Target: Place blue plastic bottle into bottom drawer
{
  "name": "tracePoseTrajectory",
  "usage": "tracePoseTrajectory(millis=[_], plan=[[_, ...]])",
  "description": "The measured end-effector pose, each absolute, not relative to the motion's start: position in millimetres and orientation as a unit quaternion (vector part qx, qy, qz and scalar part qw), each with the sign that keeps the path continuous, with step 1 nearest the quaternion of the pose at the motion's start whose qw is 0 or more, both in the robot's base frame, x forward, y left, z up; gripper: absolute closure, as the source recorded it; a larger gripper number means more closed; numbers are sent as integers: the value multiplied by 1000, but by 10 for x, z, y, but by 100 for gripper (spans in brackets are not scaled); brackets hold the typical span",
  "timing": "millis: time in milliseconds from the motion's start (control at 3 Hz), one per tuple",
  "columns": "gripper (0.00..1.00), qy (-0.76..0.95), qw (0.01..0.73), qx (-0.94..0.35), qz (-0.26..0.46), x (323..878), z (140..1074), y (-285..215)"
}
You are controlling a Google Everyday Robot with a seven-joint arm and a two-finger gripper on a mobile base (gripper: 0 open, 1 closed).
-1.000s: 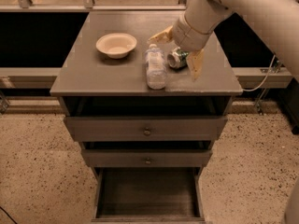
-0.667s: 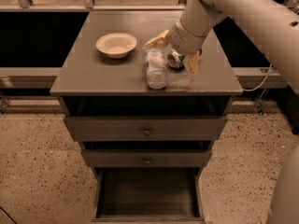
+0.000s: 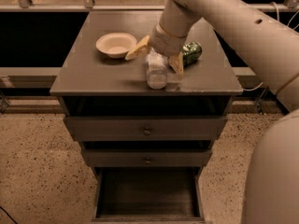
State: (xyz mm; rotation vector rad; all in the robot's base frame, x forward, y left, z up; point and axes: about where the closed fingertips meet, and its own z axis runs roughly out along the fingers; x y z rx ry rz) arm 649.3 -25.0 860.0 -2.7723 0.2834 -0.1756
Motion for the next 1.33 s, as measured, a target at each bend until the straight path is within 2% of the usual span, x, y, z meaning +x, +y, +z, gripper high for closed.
tracePoseTrajectory(millis=[667,1333], plan=[[43,61,93,-992,-55,6583,8273,-147],[89,61,94,-992,-55,6580,8342,-147]])
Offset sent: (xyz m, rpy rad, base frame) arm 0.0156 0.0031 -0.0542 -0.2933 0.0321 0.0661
